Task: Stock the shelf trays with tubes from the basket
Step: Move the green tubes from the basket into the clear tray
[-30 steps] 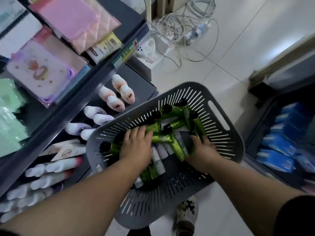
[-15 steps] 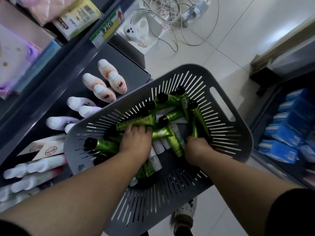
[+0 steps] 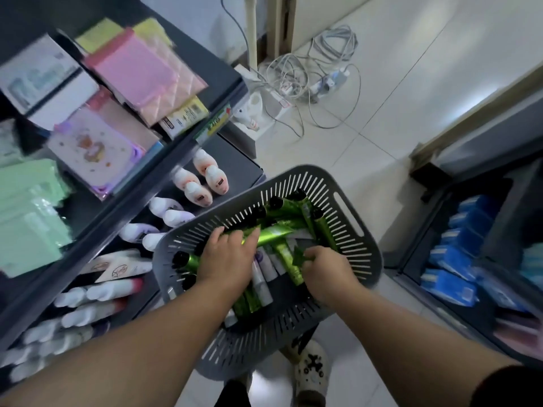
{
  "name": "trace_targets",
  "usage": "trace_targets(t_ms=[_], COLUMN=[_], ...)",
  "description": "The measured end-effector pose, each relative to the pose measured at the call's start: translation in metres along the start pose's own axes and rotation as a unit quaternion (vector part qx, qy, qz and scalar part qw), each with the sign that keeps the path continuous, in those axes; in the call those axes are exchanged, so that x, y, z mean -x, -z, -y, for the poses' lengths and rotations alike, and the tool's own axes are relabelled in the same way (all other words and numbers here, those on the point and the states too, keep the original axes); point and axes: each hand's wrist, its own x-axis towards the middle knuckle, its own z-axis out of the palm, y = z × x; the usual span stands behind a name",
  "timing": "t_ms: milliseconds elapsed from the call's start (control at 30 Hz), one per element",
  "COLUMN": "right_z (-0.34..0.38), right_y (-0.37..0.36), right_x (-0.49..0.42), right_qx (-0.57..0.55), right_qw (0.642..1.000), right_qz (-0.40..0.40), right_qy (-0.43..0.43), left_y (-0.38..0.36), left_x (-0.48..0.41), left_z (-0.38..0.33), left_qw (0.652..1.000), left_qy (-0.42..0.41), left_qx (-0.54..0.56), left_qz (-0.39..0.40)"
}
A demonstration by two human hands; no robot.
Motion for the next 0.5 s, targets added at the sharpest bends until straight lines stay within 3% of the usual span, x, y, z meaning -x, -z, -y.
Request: trace_targets(t_ms=[167, 267, 500], right_z=[0.021, 0.036, 0.086], right_y=[0.048, 0.079, 0.148], right_x=[0.051, 0.087, 0.177], right_qx=[-0.088, -0.133, -0.198], right_qw=[0.991, 0.978, 0.941], right_qz=[-0.072, -0.117, -0.086], right_qy=[0.066, 0.113, 0.262], left_y=[0.064, 0.110, 0.209], left_x=[0.037, 0.066, 0.152], left_z=[-0.001, -0.003, -0.002], left_qw=[0.983, 0.968, 0.917], left_qy=[0.041, 0.039, 0.034], left_qx=[0.157, 0.186, 0.247], left_qz=[-0.089, -0.166, -0.311])
